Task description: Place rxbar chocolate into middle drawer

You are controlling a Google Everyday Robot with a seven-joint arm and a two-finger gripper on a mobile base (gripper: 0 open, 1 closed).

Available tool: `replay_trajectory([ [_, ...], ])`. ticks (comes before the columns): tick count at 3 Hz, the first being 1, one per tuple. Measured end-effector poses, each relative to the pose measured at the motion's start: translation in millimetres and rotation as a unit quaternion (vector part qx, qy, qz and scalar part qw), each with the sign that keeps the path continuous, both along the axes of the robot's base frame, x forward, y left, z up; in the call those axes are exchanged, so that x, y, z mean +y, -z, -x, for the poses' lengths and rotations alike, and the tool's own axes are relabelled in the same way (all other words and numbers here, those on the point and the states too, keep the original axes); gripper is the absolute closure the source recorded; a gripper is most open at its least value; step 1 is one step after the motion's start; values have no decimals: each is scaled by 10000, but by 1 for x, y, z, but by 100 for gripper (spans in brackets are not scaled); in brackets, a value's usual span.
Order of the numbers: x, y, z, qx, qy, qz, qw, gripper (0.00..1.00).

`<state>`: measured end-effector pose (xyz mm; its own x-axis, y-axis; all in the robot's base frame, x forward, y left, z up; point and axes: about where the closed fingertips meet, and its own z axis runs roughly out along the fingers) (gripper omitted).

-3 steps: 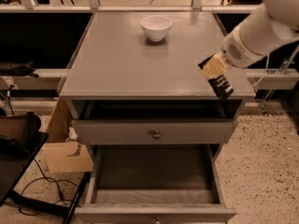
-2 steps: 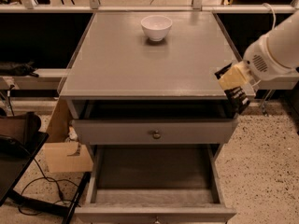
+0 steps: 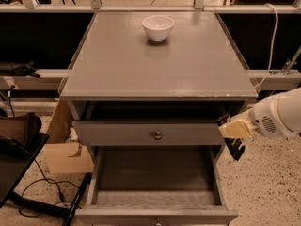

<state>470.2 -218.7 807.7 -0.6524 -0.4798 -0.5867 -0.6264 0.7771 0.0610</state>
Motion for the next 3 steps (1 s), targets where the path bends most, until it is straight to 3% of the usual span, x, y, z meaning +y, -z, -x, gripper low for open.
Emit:
replay_trajectory([
  [1, 2, -3, 1, -66, -94, 0, 9999, 100],
  [2, 10, 19, -6, 98, -132, 81, 9998, 100],
  [3, 31, 121, -9, 707, -158, 174, 9972, 100],
])
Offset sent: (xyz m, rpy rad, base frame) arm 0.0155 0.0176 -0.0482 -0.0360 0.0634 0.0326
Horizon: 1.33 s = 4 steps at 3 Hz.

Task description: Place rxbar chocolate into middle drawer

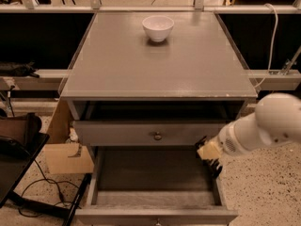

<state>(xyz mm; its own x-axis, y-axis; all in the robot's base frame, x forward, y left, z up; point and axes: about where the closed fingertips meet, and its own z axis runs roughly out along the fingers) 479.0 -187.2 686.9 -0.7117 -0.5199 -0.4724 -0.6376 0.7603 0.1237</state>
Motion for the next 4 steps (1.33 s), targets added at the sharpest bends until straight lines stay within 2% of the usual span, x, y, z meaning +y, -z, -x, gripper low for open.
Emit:
replay_trajectory([
  [1, 8, 68, -4, 258, 86, -35, 9996, 100],
  [2, 19, 139, -14, 397, 478, -526, 9967, 100],
  [4, 41, 224, -17, 710, 978, -1085, 9867, 100],
])
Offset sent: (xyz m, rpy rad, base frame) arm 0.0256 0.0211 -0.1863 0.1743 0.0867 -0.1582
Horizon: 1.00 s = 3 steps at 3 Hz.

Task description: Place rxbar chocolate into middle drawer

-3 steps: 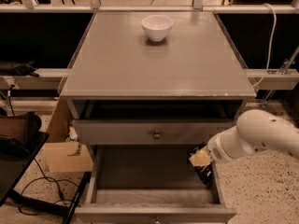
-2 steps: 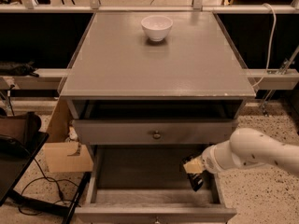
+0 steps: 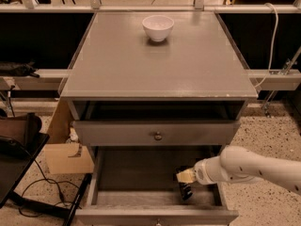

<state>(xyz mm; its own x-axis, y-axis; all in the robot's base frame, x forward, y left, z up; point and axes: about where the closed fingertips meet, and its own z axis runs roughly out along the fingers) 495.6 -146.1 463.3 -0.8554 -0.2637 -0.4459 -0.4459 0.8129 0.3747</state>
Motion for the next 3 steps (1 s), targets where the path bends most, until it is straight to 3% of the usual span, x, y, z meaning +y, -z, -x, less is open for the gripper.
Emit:
replay_trajectory([
  [1, 8, 33, 1, 240, 132, -96, 9996, 100],
  [2, 10, 36, 3, 266, 126, -105, 9995, 81],
  [3, 10, 36, 3, 267, 126, -106, 9995, 50],
])
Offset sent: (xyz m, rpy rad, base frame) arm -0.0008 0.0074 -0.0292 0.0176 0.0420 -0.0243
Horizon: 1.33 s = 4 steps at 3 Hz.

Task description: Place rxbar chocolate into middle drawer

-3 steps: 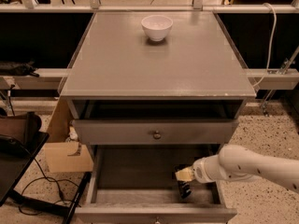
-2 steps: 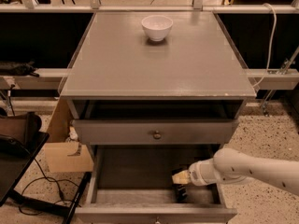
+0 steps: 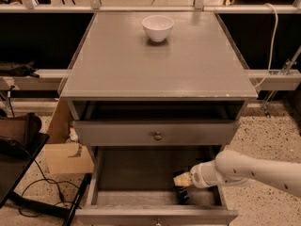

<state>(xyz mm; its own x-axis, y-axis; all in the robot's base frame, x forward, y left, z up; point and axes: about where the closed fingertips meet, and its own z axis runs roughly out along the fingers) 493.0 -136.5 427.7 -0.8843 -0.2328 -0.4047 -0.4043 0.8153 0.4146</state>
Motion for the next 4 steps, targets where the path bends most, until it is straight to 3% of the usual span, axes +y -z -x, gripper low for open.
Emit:
replay_trajectory([
  [2, 0, 0, 0, 0, 0, 0, 10000, 4],
  [4, 0, 0, 0, -1, -1, 0, 10000, 0],
])
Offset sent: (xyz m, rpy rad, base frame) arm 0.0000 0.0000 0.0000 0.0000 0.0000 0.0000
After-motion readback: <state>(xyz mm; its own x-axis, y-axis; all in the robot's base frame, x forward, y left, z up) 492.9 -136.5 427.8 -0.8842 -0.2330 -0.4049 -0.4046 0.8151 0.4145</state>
